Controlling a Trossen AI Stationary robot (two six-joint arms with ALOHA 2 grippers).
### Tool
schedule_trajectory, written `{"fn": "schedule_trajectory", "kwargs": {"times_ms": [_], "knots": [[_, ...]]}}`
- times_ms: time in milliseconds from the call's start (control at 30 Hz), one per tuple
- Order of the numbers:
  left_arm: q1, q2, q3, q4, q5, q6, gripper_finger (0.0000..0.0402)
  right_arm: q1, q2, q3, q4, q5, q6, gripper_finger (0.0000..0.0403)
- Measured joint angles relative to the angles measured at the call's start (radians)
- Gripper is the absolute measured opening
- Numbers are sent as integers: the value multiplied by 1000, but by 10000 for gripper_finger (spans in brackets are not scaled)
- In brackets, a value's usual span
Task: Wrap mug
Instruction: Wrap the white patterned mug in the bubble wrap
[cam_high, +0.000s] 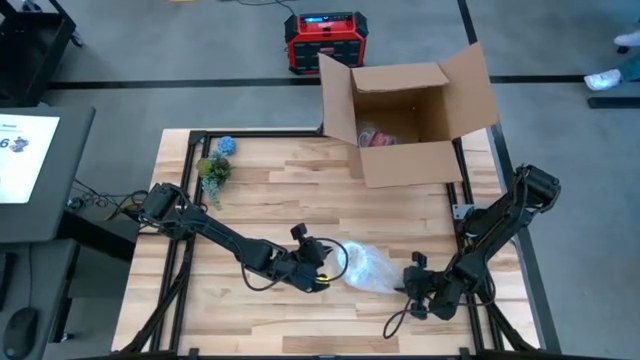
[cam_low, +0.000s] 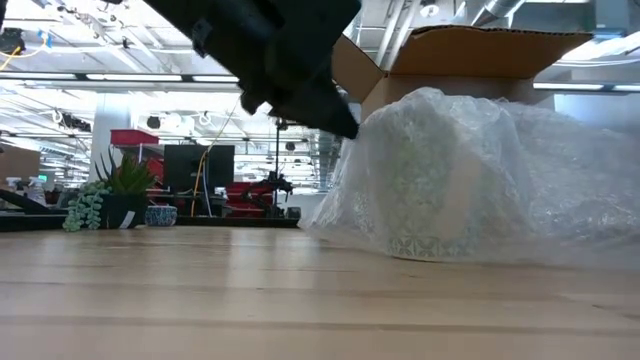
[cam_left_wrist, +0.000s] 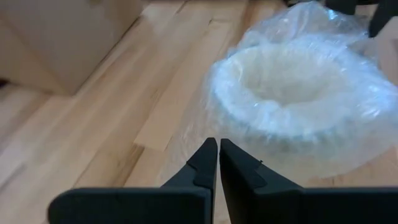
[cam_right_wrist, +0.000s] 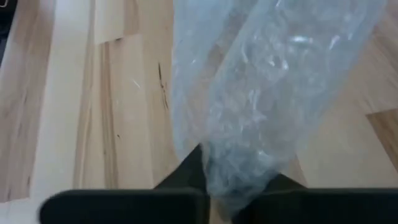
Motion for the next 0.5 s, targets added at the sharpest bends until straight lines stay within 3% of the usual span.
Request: {"fn": "schedule_trajectory", "kwargs": {"times_ms": [500], "knots": [[9,-1,24,33,4,60,0,-3,0,1,35,23,1,1]]}}
